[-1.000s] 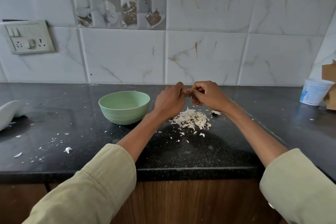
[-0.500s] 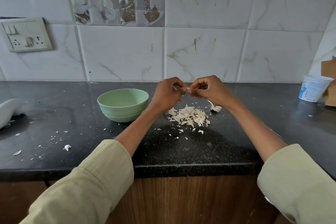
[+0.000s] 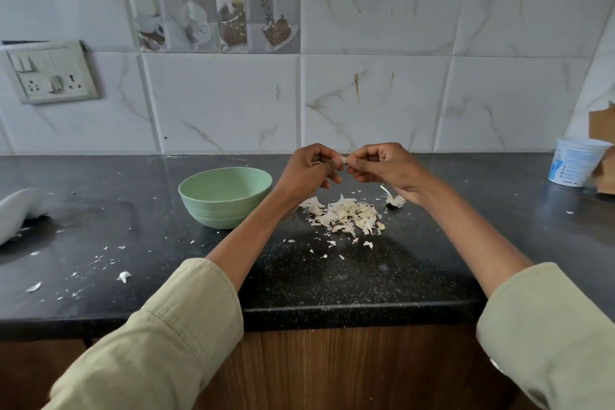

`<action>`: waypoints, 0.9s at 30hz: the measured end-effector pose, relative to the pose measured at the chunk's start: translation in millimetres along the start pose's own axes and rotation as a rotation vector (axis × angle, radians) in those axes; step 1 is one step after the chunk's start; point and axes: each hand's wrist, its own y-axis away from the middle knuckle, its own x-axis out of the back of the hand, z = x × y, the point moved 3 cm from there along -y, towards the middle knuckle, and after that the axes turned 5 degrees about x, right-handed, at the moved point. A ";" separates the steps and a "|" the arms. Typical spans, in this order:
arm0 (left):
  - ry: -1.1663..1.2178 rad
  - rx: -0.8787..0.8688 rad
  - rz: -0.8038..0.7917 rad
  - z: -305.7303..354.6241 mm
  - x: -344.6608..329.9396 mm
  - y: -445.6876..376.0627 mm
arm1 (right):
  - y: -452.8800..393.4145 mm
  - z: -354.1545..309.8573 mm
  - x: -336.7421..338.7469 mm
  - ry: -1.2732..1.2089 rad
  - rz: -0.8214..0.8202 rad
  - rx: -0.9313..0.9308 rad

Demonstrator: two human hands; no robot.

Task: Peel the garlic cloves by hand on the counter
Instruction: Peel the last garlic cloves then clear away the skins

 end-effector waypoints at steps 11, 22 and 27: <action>0.148 -0.011 -0.049 2.5 3.8 -0.3 | 0.4 -1.6 -9.0 -0.081 -0.131 -0.020; -0.036 -0.141 0.147 7.0 0.7 1.8 | -0.2 -9.2 -21.7 0.150 -0.045 0.133; -0.127 -0.175 0.310 10.4 -5.5 5.3 | -1.1 -6.6 -28.2 0.160 0.009 0.171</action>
